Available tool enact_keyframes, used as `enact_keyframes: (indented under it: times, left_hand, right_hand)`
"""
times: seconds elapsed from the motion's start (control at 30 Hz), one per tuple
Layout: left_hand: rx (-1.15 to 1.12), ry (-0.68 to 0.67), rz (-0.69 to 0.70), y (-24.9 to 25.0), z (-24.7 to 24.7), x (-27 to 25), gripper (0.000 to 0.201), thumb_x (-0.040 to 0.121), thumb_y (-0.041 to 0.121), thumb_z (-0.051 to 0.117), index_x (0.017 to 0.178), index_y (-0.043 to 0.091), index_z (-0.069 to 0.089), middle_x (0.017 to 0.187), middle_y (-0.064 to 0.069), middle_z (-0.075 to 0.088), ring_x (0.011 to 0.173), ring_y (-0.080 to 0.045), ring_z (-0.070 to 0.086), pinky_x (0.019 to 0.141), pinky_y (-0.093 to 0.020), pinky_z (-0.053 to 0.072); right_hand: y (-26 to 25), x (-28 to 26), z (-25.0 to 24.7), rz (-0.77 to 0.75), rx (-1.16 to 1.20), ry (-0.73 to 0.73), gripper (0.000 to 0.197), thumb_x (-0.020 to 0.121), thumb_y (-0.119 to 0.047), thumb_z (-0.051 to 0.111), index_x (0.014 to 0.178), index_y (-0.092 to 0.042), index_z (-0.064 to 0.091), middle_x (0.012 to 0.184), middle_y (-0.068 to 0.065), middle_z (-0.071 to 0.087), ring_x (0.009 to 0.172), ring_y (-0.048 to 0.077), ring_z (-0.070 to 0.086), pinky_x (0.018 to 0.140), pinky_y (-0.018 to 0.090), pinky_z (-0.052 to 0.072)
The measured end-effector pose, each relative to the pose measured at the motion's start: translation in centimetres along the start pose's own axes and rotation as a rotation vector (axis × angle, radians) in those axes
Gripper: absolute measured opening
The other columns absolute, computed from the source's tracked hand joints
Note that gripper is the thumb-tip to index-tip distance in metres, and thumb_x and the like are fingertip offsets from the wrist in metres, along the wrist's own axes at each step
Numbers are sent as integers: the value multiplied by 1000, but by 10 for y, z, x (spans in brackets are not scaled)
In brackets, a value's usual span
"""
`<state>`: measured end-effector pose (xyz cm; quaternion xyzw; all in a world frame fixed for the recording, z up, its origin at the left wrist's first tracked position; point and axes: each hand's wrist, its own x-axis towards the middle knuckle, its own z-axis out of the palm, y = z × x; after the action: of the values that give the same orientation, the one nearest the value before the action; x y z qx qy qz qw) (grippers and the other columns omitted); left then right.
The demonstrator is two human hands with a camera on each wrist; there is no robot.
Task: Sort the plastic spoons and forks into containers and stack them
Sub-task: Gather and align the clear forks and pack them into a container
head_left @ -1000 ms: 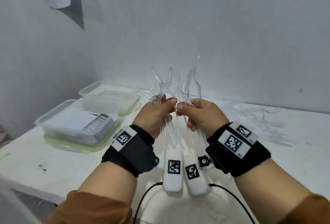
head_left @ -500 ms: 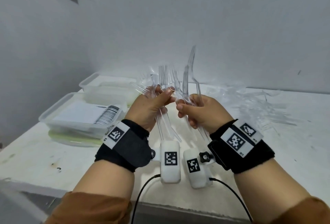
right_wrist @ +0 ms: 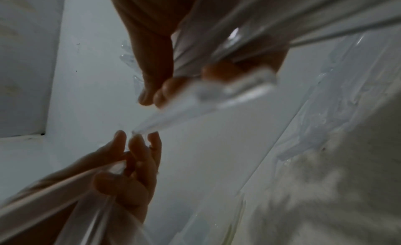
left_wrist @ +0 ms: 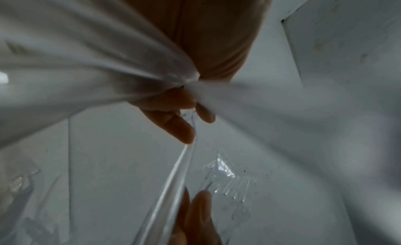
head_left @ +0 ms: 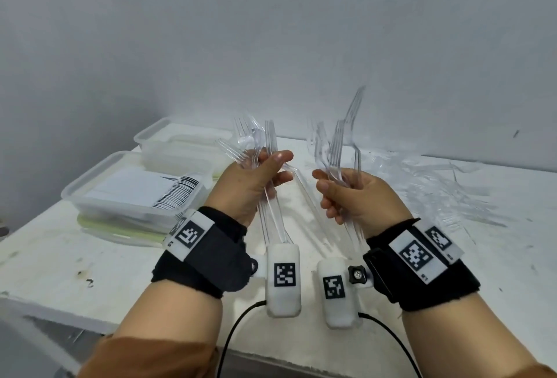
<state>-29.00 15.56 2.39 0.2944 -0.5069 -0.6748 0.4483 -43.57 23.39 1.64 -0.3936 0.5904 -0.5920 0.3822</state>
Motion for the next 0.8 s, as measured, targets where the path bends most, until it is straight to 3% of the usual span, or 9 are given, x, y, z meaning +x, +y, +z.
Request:
enact_keyframes:
  times: [0.23,0.4,0.53,0.67,0.8]
  left_hand:
    - [1,15,-16,-3,11,3,16,90,16,58,76,20,52,84,7,72,61,-5,65,46,-13,39]
    - [2,22,-2,-4,18,6,23,91,14,57,72,21,47,85,6,71,60,-5,65,45,-13,38]
    - [37,13,16,-4,24,7,21,90,15,58,71,21,53,92,3,69,63,-5,65,47,-14,38]
    - [66,-5,23,-5,30,8,13,89,16,59,76,19,59,96,0,67,64,-4,65,46,-12,38]
    - [58,-15,23,-6,34,8,11,87,16,61,78,17,55,94,0,68,63,-5,66,45,-12,38]
  right_hand:
    - [-1,10,-9,-51,-47,-24,8,89,-15,60,93,-19,65,54,-6,48,44,7,42,47,20,35]
    - [-3,13,-16,-76,-35,-35,13,89,-8,59,96,-17,65,56,-6,55,48,10,49,47,22,39]
    - [-6,13,-21,-140,-79,-25,17,90,-7,58,98,-21,62,61,-4,62,49,9,54,46,18,40]
    - [-8,14,-26,-175,-111,4,12,87,-9,63,93,-20,63,56,-6,61,48,6,52,47,18,41]
    - [-6,18,-31,-162,-124,9,12,83,-10,68,93,-13,63,52,-6,60,46,6,53,47,19,42]
